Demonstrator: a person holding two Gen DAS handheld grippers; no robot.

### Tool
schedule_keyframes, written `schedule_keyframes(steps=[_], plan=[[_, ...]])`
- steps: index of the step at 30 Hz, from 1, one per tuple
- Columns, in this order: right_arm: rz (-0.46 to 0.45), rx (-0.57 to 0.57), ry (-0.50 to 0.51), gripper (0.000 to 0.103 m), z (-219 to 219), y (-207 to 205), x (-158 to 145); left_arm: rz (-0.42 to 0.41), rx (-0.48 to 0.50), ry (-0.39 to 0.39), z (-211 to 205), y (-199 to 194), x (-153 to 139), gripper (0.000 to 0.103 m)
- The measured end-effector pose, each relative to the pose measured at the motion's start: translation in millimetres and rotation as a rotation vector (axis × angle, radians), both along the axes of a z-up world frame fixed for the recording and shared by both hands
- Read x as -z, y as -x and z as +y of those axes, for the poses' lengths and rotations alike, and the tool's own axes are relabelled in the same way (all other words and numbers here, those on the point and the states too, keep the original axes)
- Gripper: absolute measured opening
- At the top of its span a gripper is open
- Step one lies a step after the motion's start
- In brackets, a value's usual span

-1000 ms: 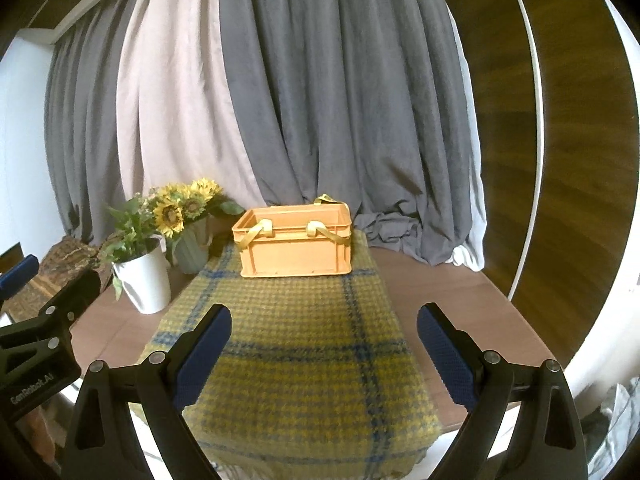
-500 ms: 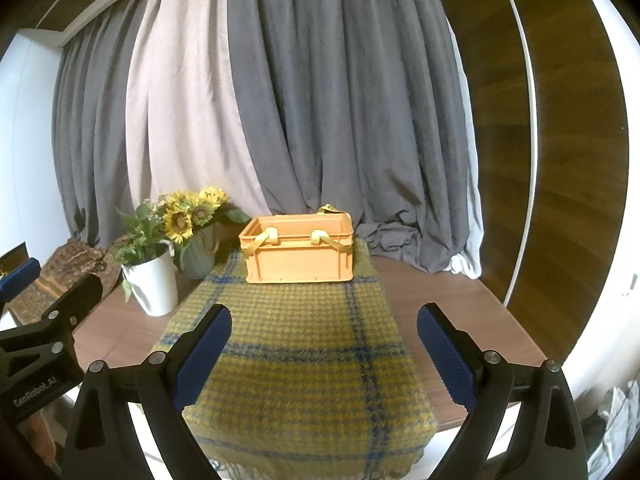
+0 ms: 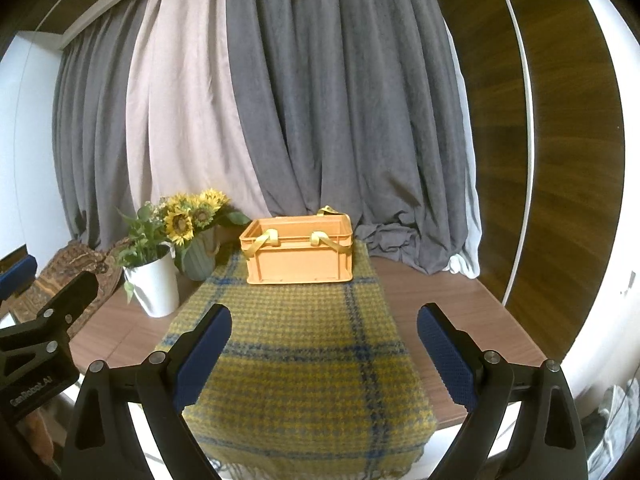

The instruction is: Organize soft objects

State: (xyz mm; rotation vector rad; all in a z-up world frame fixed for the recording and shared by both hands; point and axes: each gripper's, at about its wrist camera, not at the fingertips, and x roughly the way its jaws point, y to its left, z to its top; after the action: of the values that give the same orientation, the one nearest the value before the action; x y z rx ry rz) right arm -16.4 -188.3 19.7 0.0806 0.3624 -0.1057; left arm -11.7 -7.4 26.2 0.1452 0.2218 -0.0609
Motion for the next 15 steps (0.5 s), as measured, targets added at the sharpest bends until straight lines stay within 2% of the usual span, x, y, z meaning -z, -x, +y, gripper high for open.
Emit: schedule_keyframes(steps=[15], plan=[[-0.003, 0.008, -0.002, 0.095, -1.8, 3.3, 1.3, 0.004, 0.003, 0.002, -0.6, -1.3, -0.6, 0.103]])
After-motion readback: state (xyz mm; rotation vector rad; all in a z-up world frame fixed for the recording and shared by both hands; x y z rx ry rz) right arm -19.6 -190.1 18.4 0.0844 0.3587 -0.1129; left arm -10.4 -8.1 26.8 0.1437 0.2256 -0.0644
